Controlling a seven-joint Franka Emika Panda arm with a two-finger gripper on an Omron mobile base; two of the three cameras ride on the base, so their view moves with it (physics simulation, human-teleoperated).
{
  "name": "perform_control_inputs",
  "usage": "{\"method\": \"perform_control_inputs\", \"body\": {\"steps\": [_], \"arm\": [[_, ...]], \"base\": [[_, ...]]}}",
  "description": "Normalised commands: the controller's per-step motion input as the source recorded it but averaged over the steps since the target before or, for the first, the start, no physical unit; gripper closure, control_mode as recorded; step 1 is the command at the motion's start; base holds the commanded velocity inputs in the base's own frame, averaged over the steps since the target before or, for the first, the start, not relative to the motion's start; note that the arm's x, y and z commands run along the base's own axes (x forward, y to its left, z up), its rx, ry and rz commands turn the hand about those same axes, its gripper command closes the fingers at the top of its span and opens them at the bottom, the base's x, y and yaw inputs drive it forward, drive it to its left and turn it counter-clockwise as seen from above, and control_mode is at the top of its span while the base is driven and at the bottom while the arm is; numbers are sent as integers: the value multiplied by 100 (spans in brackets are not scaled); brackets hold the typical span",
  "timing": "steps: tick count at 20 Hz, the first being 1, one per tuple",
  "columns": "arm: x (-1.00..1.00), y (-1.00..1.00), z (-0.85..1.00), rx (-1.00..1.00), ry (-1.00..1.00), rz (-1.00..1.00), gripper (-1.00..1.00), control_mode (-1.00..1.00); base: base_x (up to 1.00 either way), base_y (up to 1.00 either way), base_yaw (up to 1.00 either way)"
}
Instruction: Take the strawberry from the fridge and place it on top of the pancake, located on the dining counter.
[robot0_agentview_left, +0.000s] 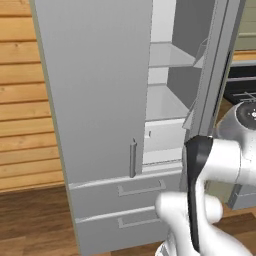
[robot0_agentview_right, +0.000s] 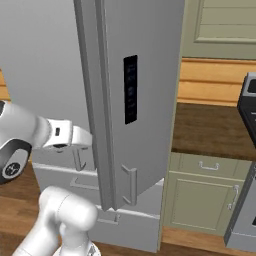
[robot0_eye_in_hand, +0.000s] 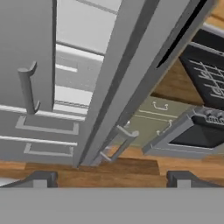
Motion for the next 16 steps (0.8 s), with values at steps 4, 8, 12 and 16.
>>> {"method": "perform_control_inputs", "body": {"steps": [4, 8, 12, 16], "arm": [[2, 89, 64, -35, 24, -18, -100, -100], [76, 40, 2, -44, 40, -17, -100, -100], [100, -8, -36, -35, 48, -5, -100, -100], [100, -13, -41, -35, 40, -7, -100, -100]], "base": [[0, 0, 0], [0, 0, 0], [0, 0, 0], [0, 0, 0]]}}
